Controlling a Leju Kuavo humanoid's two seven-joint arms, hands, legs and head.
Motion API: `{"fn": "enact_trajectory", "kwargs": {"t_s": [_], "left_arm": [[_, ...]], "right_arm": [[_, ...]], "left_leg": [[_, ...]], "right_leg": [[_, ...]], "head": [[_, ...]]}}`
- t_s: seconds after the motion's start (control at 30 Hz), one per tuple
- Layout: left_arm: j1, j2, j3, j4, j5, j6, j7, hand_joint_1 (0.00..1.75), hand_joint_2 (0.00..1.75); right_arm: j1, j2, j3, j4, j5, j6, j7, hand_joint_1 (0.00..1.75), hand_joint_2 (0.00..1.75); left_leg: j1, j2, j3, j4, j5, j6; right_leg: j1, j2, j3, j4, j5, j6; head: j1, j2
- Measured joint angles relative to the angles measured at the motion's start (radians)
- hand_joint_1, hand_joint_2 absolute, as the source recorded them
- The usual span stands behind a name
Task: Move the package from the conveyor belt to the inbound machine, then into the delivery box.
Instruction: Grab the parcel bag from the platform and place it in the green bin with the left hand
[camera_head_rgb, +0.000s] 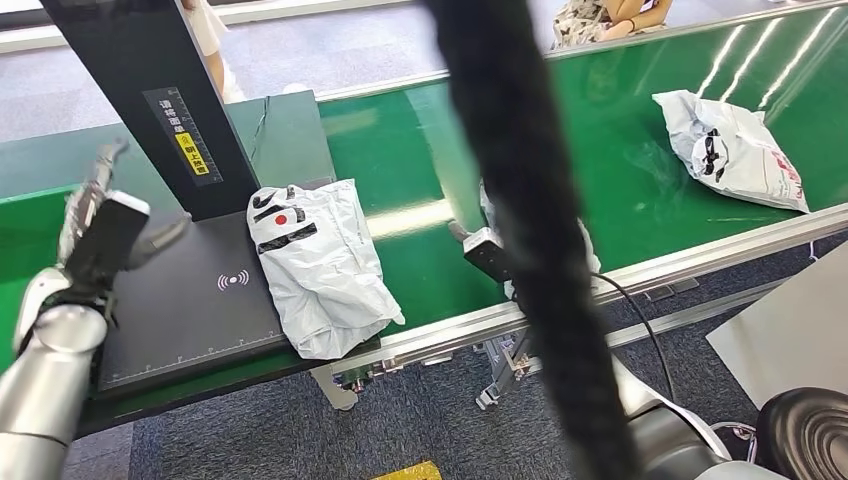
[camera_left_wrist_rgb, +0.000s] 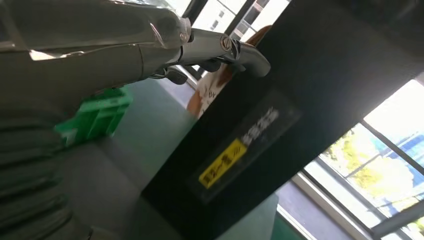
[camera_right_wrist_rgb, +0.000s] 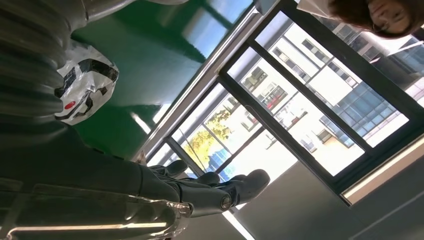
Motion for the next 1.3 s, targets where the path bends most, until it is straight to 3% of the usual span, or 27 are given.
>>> {"fn": "enact_trajectory", "kwargs": {"t_s": [0.2,0.37,0.5,0.67,0.97,1.13,1.3], "left_arm": [[-0.133,0.006,-0.012,0.049,-0.046,-0.023,0.076,0.00,1.75],[-0.249,0.006,-0.032,0.129,-0.090,-0.116,0.171,0.00,1.75],[-0.299,0.005,-0.057,0.186,-0.145,-0.152,0.200,0.00,1.75],[-0.305,-0.021,-0.155,0.234,-0.327,-0.099,0.219,0.00,1.75],[-0.296,-0.145,-0.381,0.287,-0.558,-0.108,0.254,0.00,1.75],[-0.254,-0.191,-0.468,0.309,-0.608,-0.117,0.251,0.00,1.75],[-0.206,-0.219,-0.499,0.326,-0.594,-0.113,0.232,0.00,1.75]], "right_arm": [[-0.001,0.014,0.016,0.015,-0.020,-0.013,-0.007,0.00,1.75],[-0.002,0.035,0.022,0.033,-0.038,-0.029,-0.033,0.00,1.75],[-0.006,0.056,0.021,0.040,-0.046,-0.033,-0.041,0.00,1.75],[-0.021,0.081,0.011,0.046,-0.025,-0.023,-0.041,0.00,1.75],[-0.087,0.135,-0.002,0.092,0.009,-0.001,-0.041,0.00,1.75],[-0.106,0.161,-0.007,0.113,0.020,0.008,-0.041,0.00,1.75],[-0.119,0.177,-0.019,0.134,0.029,0.014,-0.041,0.00,1.75]], "left_leg": [[0.000,0.000,-0.001,0.000,0.000,0.000],[0.000,0.000,-0.001,0.000,0.000,0.000],[0.000,0.000,-0.001,0.000,0.000,0.000],[0.000,0.000,-0.001,0.000,0.000,0.000],[-0.002,0.000,-0.002,0.000,0.000,0.000],[-0.002,0.000,-0.002,0.000,0.000,0.000],[-0.001,0.000,-0.002,0.000,0.000,0.000]], "right_leg": [[0.000,0.000,-0.001,0.000,0.000,0.000],[0.000,0.000,-0.001,0.000,0.000,0.000],[0.000,0.000,-0.001,0.000,0.000,0.000],[0.000,-0.001,-0.001,0.000,0.000,0.000],[-0.001,-0.001,-0.001,-0.001,0.000,0.000],[-0.001,-0.001,-0.001,-0.001,0.000,0.000],[-0.001,-0.001,-0.001,0.000,0.000,0.000]], "head": [[0.000,0.000],[0.000,0.000],[0.000,0.000],[0.000,0.000],[0.000,0.000],[0.000,0.000],[0.000,0.000]]}}
